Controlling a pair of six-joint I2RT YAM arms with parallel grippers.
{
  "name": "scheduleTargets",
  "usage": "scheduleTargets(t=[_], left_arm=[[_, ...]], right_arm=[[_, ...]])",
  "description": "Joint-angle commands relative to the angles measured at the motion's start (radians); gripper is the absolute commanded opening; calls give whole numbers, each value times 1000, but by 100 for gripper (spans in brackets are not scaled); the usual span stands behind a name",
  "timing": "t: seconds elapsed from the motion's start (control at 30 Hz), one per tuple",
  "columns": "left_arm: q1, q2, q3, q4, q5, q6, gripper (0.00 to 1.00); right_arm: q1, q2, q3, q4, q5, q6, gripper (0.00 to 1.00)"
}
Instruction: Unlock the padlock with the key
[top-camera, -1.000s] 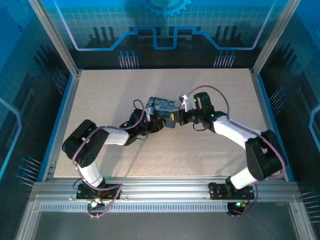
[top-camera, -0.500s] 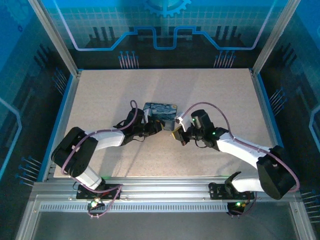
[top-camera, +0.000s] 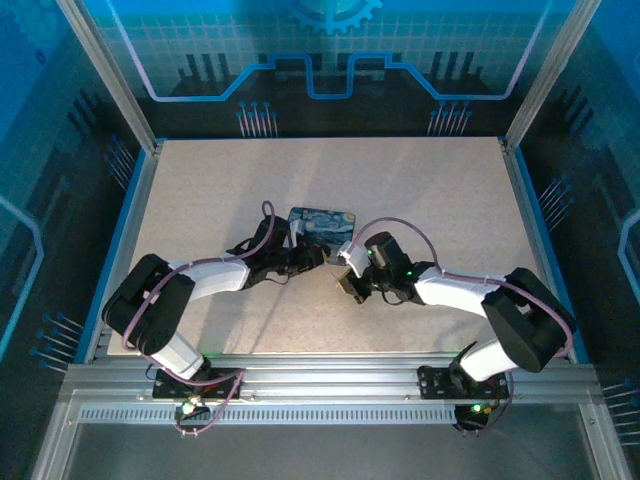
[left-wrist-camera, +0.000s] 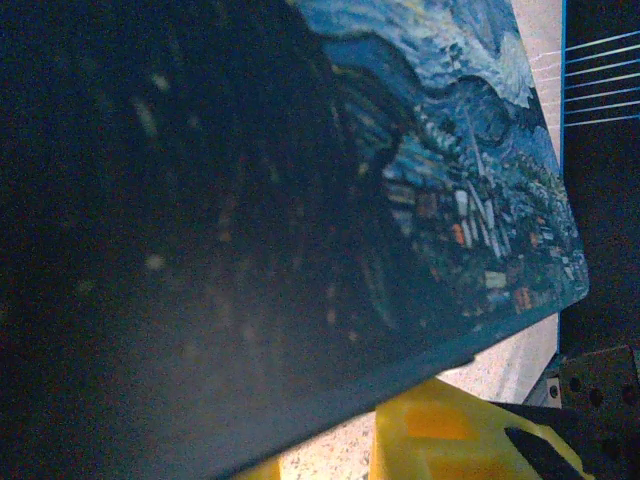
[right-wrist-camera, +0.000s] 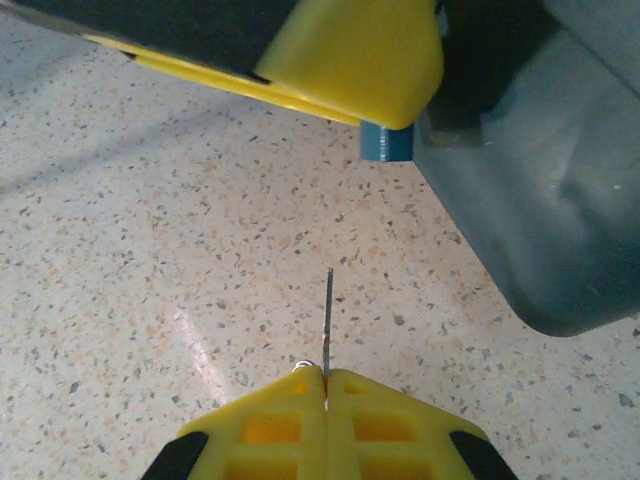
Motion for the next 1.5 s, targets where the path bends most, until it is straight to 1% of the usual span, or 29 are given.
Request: scheduleTargets(t=[0.0, 0.87, 1.47], left_arm=[[-9, -34, 38, -5, 35, -17, 22], [-10, -22, 28, 8, 32, -23, 22], [-10, -17, 23, 14, 32, -27, 21]], right_arm=[[14, 22, 9, 59, 29, -10, 0], [14, 113, 84, 101, 15, 17, 0], [12, 108, 75, 126, 30, 35, 0]])
